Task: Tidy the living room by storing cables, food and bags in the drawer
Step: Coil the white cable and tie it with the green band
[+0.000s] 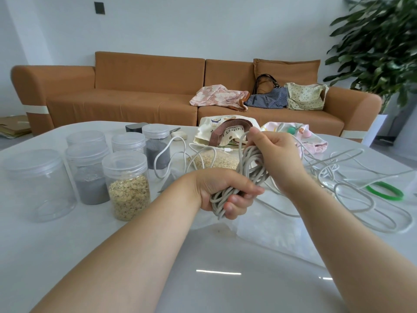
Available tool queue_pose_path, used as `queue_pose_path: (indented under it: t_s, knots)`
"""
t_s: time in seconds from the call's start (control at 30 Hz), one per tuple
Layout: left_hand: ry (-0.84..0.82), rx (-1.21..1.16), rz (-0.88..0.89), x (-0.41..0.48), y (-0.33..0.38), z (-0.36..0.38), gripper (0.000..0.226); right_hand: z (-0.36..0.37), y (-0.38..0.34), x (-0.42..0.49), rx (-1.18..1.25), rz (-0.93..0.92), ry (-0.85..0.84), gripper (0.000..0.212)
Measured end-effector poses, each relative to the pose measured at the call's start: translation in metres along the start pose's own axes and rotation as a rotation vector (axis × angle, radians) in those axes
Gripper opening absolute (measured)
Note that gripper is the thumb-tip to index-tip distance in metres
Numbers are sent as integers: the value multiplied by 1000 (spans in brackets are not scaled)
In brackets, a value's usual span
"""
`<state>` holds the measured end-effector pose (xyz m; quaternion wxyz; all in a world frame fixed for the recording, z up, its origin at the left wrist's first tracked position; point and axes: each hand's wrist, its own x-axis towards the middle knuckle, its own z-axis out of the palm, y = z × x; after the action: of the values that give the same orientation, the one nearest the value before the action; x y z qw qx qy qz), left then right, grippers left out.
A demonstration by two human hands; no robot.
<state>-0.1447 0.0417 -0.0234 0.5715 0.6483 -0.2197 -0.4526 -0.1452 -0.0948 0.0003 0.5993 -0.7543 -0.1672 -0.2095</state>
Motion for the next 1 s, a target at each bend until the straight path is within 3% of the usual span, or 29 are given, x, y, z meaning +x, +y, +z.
queue_pose_path:
  t_s: [0.1,0.2,0.5,0.63,0.7,0.83,1.0]
  knots:
    - [-119,-19,35,-7,-3,-6,33,-4,3,2,107,40,-43,61]
    - [-185,-63,87,-8,-6,-11,32,-11,7,5,65,65,-53,66]
    - [-68,-328,222,-3,-9,-22,35,-16,16,11,-74,102,-10,39]
    - [-92,-512,397,-5,-9,-29,31,-14,17,10,-178,133,-9,34]
    - [2,-596,441,-5,-7,-30,30,-11,15,8,-254,124,-15,36]
    - [355,-742,452,0,-2,-20,31,-6,8,5,-566,88,-77,24]
    - [632,-754,502,5,5,-14,33,-6,5,5,-892,31,-119,22]
